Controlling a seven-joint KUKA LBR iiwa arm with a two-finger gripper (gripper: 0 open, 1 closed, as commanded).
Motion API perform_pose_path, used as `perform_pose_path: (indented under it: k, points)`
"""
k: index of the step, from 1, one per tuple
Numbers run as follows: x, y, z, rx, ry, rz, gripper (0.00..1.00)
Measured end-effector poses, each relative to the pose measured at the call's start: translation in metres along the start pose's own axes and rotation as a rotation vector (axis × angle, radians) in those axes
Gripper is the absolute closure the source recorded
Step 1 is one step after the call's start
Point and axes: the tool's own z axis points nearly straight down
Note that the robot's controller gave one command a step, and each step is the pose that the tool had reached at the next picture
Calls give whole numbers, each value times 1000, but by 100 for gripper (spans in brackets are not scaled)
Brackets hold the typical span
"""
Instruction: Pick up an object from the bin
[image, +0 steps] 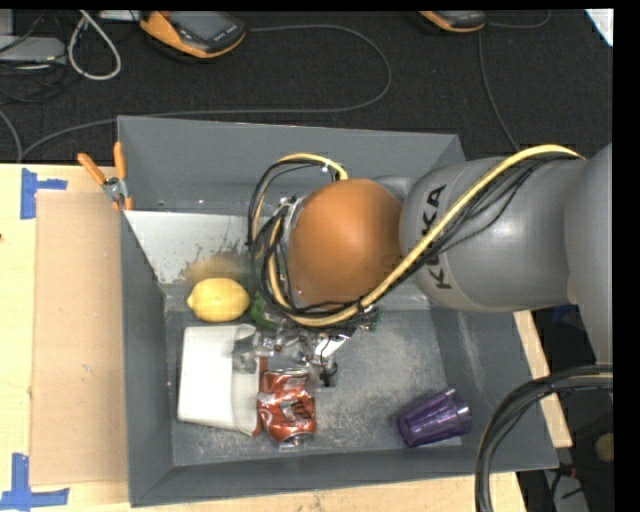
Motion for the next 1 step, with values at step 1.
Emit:
perform_pose_path:
  k: [1]
  points:
    - [13, 25, 41, 3, -2, -60, 0]
